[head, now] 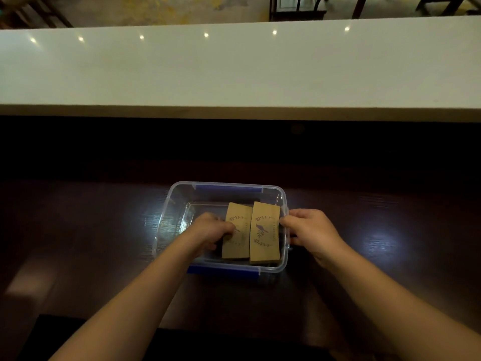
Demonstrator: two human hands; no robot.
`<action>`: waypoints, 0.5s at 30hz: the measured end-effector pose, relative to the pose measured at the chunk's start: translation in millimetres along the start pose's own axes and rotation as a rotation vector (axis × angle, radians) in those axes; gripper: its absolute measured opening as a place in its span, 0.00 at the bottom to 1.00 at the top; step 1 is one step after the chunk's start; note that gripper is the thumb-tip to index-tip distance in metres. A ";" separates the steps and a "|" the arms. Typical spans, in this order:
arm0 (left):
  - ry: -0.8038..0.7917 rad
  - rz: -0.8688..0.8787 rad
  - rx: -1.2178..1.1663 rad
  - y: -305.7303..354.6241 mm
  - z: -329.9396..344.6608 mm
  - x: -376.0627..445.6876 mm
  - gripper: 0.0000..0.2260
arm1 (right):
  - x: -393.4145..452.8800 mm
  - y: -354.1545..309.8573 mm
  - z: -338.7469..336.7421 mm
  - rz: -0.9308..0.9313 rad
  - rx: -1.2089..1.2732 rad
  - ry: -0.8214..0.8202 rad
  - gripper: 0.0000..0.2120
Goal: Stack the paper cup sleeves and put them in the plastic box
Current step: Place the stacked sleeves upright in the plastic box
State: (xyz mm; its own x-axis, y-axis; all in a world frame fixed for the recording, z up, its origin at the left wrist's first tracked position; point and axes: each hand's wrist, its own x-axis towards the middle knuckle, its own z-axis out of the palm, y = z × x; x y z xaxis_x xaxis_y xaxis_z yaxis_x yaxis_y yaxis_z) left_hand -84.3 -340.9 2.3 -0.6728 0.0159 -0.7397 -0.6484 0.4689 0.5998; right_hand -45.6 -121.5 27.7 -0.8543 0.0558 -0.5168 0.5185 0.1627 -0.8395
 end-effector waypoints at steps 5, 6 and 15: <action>0.041 0.008 0.061 2.6 4.8 -0.8 0.03 | 1.3 -1.7 0.3 0.004 -0.018 -0.018 0.10; 0.039 0.009 0.064 3.2 5.0 -1.5 0.03 | 1.4 -2.0 -0.2 0.009 -0.020 -0.020 0.10; 0.126 0.103 0.228 4.7 11.5 -5.1 0.14 | -2.9 -3.0 -0.3 0.012 -0.032 -0.013 0.07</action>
State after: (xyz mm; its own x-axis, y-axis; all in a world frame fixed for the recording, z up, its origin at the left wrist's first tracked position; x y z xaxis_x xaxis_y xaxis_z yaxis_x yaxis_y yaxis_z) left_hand -79.9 -328.7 5.4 -0.7794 -0.0291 -0.6258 -0.4866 0.6574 0.5754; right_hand -44.7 -121.9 31.8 -0.8472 0.0447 -0.5294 0.5272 0.1939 -0.8273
